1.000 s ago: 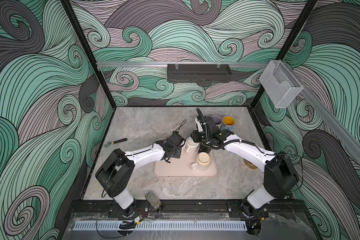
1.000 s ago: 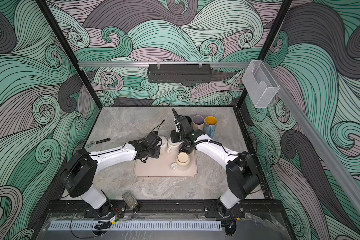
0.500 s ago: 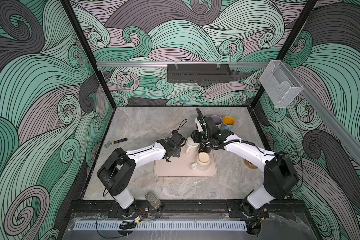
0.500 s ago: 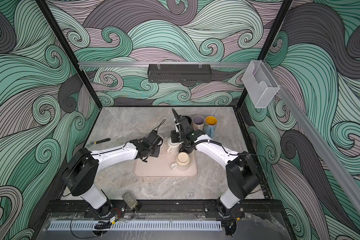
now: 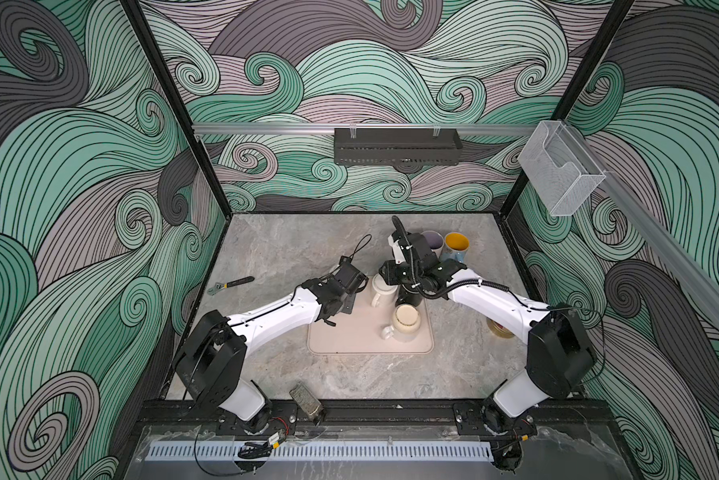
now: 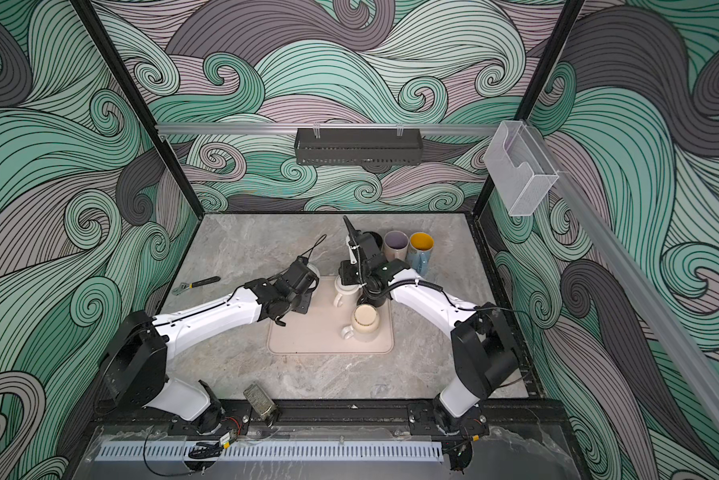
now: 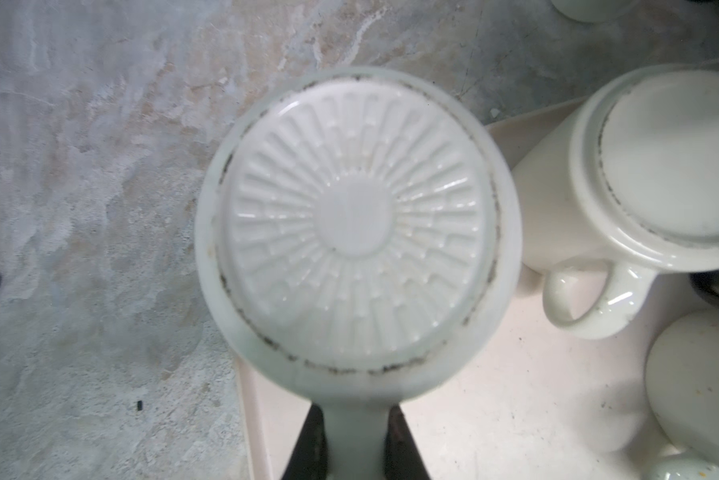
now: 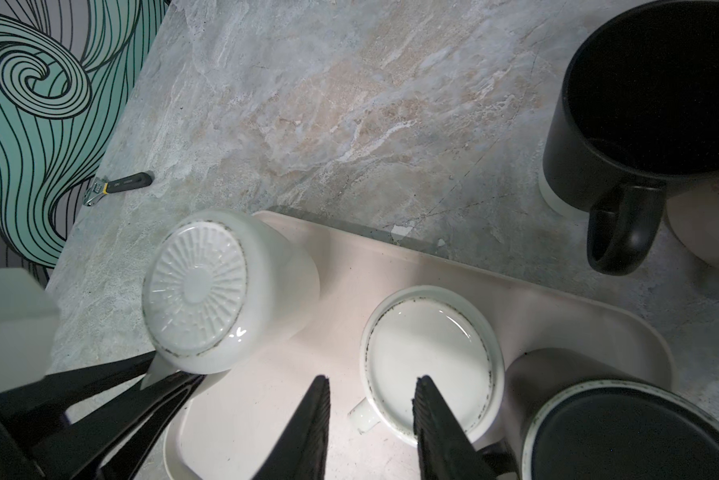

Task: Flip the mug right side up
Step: 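Lower the left gripper onto the upside-down white mug and grasp it, then lift the white mug with the left gripper and tilt it toward the right gripper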

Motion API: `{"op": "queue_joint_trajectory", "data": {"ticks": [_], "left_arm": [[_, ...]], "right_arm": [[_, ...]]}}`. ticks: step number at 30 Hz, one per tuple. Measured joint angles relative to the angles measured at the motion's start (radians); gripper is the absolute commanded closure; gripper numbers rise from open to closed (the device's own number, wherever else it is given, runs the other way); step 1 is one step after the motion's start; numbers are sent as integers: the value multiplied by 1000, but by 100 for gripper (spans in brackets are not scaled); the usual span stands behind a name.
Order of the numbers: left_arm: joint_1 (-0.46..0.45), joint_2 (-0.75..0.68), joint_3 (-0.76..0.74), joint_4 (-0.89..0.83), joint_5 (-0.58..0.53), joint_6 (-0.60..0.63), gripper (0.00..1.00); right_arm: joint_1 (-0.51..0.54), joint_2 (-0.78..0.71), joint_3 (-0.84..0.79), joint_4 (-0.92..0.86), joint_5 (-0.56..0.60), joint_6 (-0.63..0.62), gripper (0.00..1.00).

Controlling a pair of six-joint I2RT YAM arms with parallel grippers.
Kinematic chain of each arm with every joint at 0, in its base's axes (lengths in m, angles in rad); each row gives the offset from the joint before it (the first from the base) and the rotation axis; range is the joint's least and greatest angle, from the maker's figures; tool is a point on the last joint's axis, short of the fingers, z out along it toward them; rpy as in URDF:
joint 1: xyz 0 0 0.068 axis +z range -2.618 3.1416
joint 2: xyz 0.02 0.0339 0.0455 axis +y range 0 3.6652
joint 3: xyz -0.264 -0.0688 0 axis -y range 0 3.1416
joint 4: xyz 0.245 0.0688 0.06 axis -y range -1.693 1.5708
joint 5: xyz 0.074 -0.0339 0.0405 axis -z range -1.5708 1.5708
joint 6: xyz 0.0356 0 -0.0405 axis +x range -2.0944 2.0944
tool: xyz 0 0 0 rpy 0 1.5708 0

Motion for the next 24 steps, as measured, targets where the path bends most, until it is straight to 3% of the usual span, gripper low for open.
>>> {"op": "queue_joint_trajectory", "data": {"ticks": [13,19,24], "left_arm": [[2,-205,0,8,-63,137,100],[27,-297,0,95,85,135,100],[111,-317,-5,193,291,46,100]], "right_arm": [[-32,0,-5,92,-122,78,65],[-58,0,-55,179,-212,144,65],[-93,0,-137,308,-311,229,65]]}}
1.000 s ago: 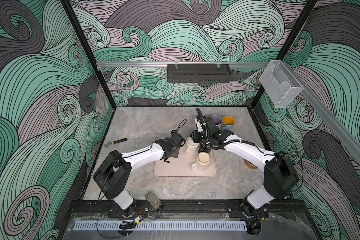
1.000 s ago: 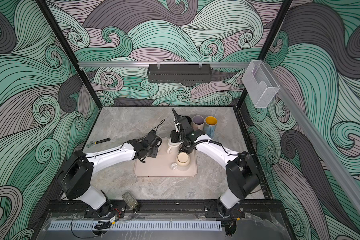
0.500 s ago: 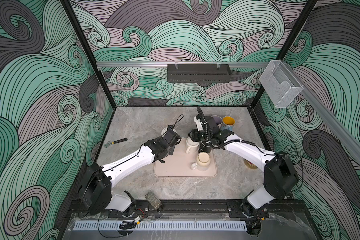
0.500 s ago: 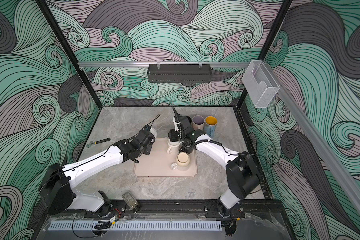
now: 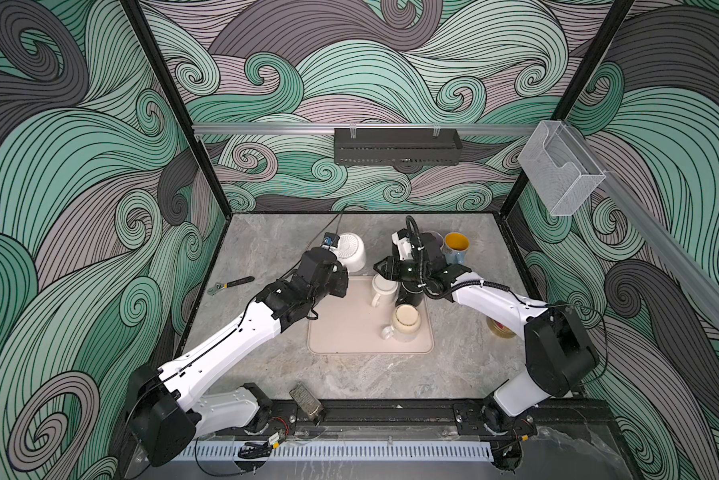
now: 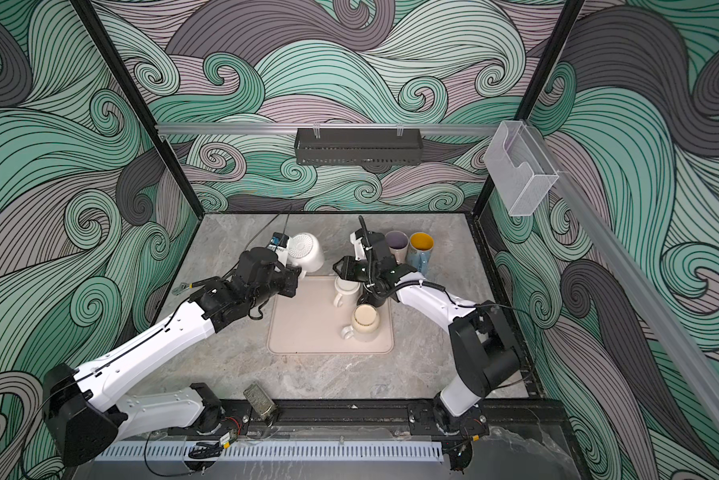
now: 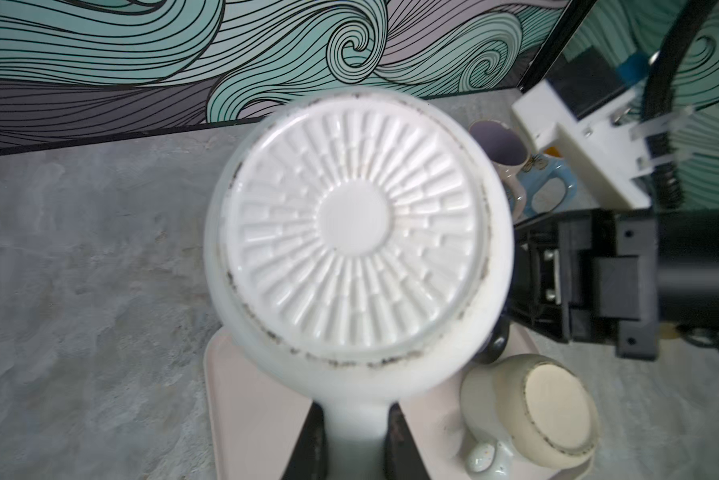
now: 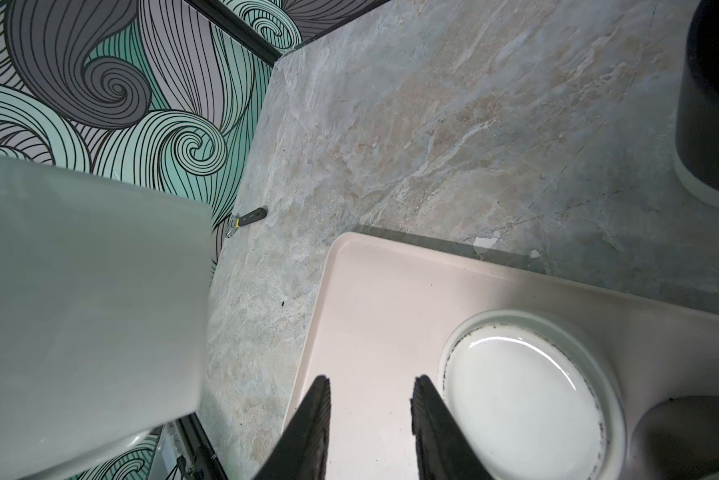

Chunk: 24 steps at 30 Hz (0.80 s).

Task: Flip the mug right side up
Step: 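Lift the white mug with the left gripper and tilt it toward the right gripper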

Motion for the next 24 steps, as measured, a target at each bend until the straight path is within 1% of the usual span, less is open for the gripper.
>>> {"op": "queue_joint_trajectory", "data": {"ticks": [2,7,12,17,22,24], "left_arm": [[55,-11,-19,66,87,-55,100],[186,-32,-97,262,288,-242,100],[260,-27,-170,462,436,-439,100],[298,10,-221,682,533,-626,100],[312,82,-265,895,578,-780,100],[314,130,-274,986,600,-849,100]], "right_arm": [[-18,0,-37,58,-37,41,63],[-45,0,-114,218,-116,151,61],[-47,0,-142,368,-175,253,60],[-47,0,-145,510,-216,354,60],[-47,7,-148,652,-249,443,60],[-46,20,-148,714,-264,477,59]]}}
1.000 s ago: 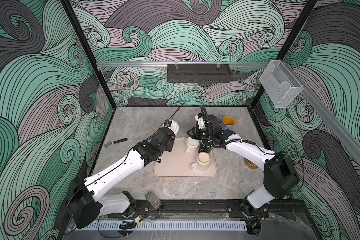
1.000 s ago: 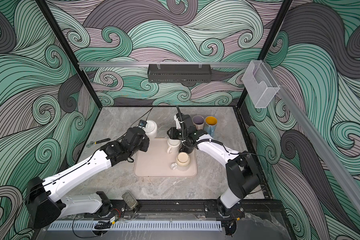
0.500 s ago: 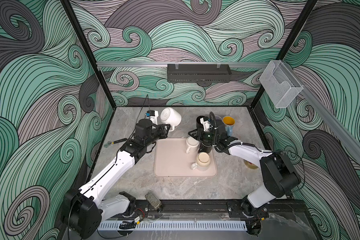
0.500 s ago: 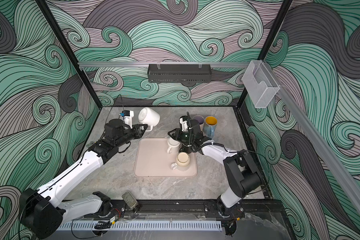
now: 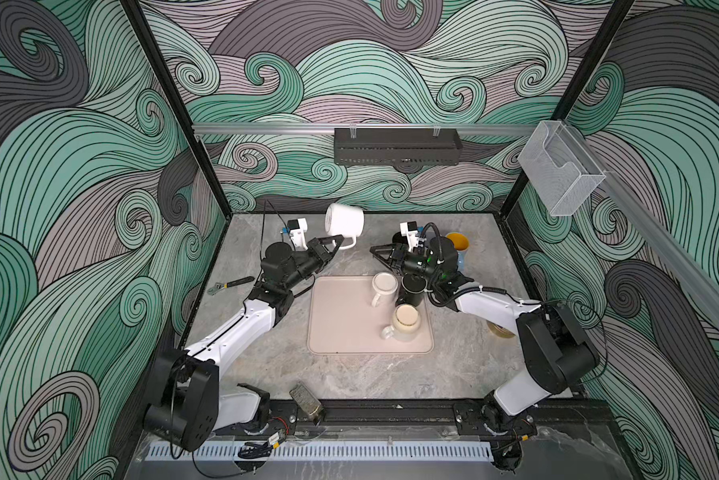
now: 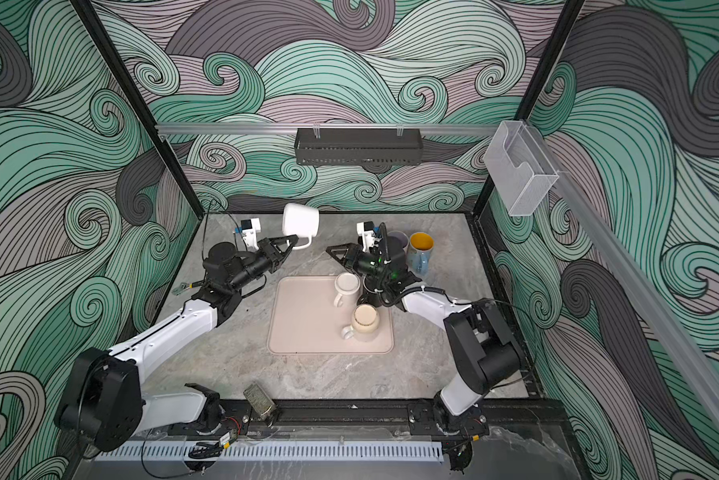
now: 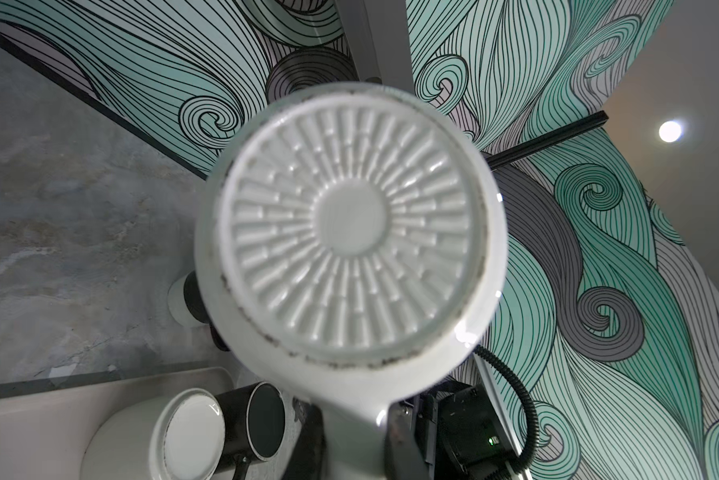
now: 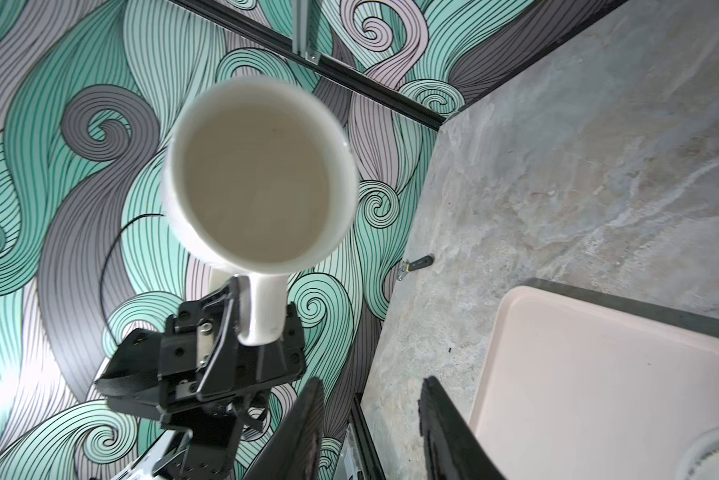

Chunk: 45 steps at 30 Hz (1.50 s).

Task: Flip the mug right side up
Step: 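Lift the white mug with the left gripper and tilt it toward the right gripper, then grasp the white mug rim with the right gripper while the left gripper holds it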

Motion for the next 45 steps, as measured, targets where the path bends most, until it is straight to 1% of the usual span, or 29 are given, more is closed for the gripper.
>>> {"op": "queue_joint_trajectory", "data": {"ticks": [3,8,13,23,29,40,42,45], "left_arm": [[0,63,0,92,35,-69,100],[0,97,0,135,74,-116,100],[-2,97,4,148,94,-116,100],[-43,97,8,136,97,-81,100],[-65,97,8,127,97,-66,100],[-106,97,10,124,67,-45,100],[-109,95,10,124,58,-45,100],[-116,95,10,124,44,-44,100]], "right_arm": [[5,26,0,84,-18,53,59],[11,51,0,180,-37,119,55],[21,61,0,218,-47,141,53],[32,84,33,241,-56,161,52],[32,85,40,240,-54,169,64],[35,89,50,235,-50,172,68],[35,89,53,234,-50,172,69],[35,89,53,236,-50,174,75]]}}
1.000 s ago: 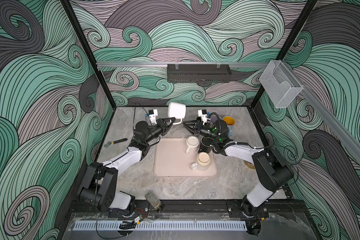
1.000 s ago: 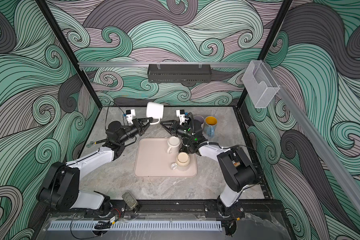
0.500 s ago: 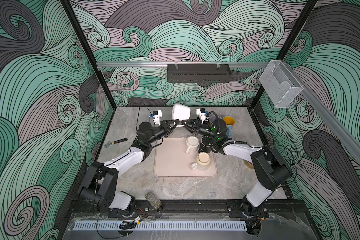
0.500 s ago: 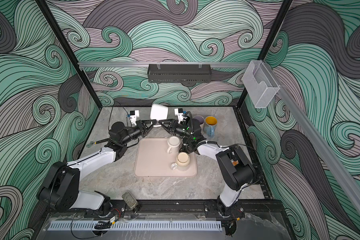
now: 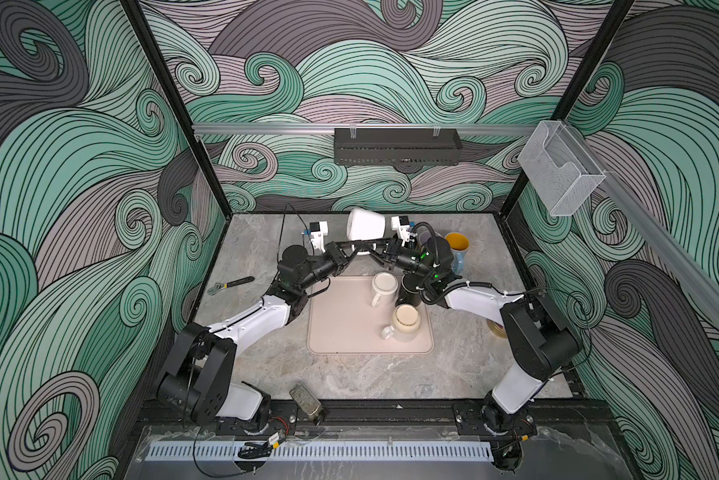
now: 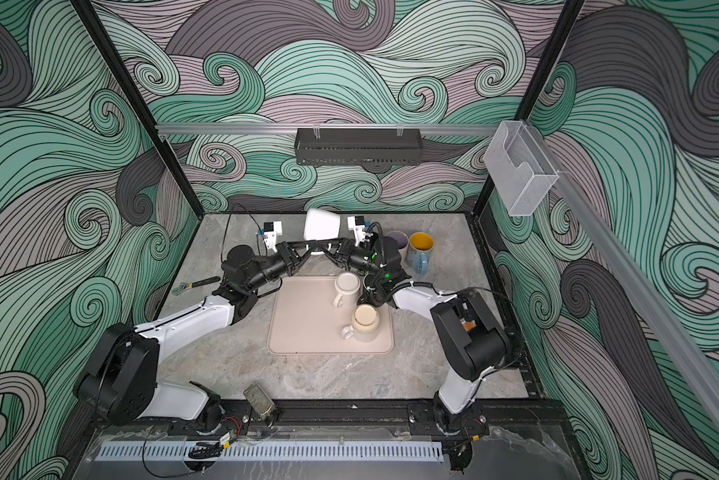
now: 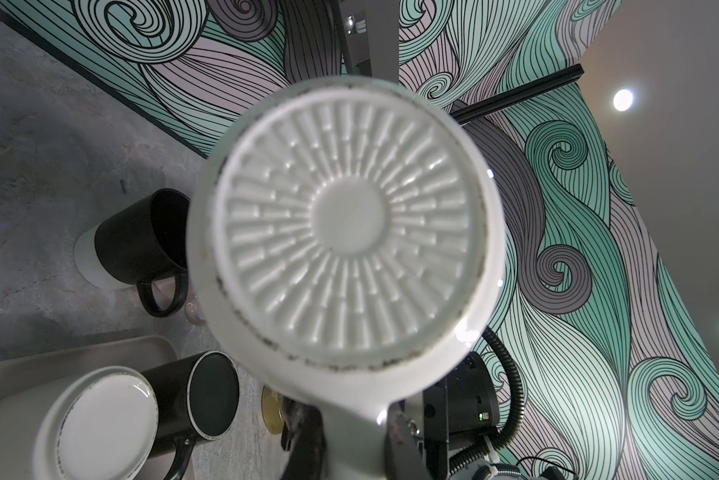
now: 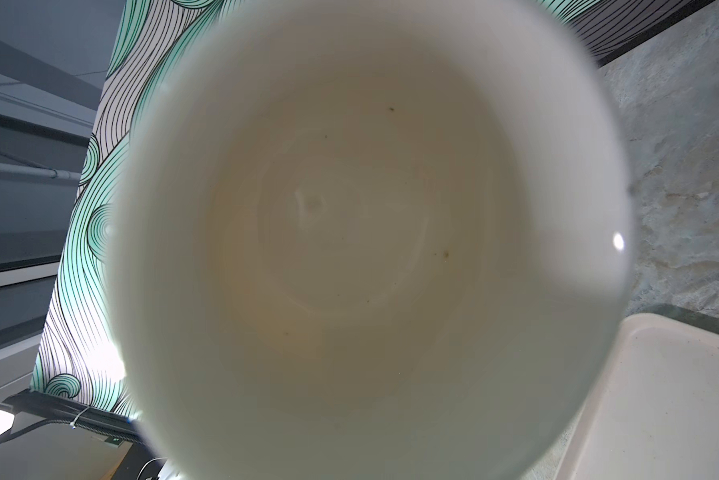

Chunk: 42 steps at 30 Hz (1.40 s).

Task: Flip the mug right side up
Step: 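Grasp the white mug rim with the right gripper while the left gripper holds it, then open the left gripper and withdraw it while the right gripper holds the mug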

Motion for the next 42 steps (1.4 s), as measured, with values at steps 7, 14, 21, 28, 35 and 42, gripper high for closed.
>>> {"op": "queue_joint_trajectory", "data": {"ticks": [7,14,21,28,35,42], "left_arm": [[-3,0,-1,8,-13,37,100],[-7,0,-4,12,-26,42,93],[-14,-76,-1,-187,-47,137,26],[-14,-226,13,-500,-192,292,20],[-14,-329,47,-761,-397,450,17],[-14,-312,86,-970,-417,586,23]], "right_arm": [[-1,0,3,15,-7,66,95],[-3,2,3,24,-13,77,100],[-2,-8,8,-127,-7,-11,100],[-2,-78,39,-360,13,-137,100],[-1,-91,114,-547,35,-233,100],[21,-91,188,-753,73,-353,100]]}}
